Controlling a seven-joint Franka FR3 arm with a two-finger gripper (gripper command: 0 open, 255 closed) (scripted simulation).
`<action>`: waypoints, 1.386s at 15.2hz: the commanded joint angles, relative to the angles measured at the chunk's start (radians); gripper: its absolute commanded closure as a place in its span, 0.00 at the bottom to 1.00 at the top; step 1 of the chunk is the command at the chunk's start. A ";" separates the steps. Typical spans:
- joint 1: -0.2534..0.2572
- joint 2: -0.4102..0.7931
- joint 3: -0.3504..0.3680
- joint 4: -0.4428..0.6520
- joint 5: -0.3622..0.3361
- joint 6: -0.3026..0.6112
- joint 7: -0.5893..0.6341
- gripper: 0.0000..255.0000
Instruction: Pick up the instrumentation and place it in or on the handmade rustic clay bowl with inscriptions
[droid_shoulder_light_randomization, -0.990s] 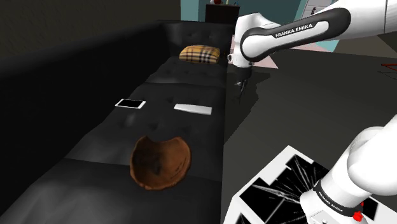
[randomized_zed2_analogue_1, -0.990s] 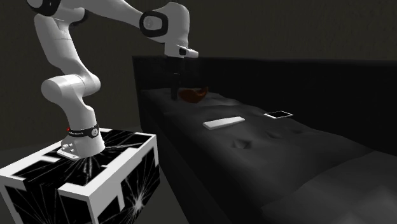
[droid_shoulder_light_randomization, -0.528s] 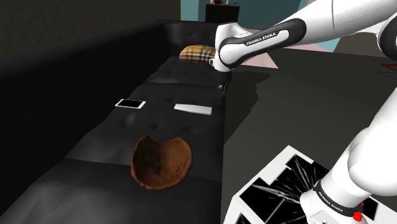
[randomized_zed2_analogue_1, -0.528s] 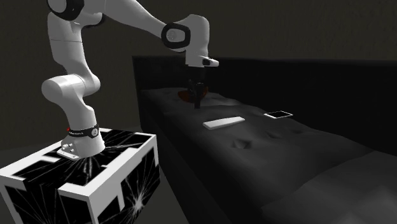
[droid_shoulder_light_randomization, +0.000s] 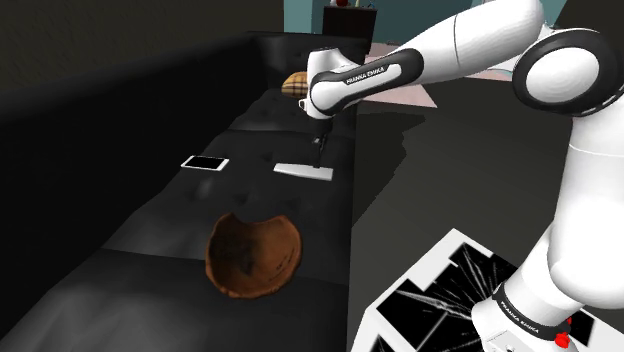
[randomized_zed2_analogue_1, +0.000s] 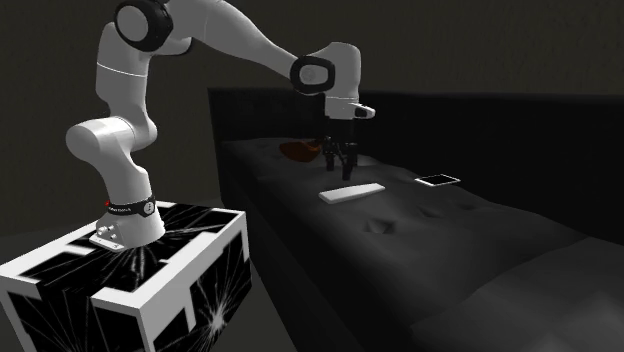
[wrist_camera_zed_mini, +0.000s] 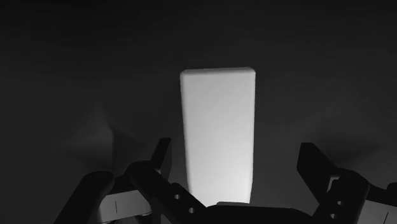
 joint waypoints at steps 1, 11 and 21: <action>0.008 0.084 0.008 0.101 -0.003 -0.007 -0.017 0.00; 0.021 0.215 0.015 0.180 -0.011 0.053 -0.034 0.00; 0.021 0.218 0.014 0.177 -0.012 0.059 -0.034 1.00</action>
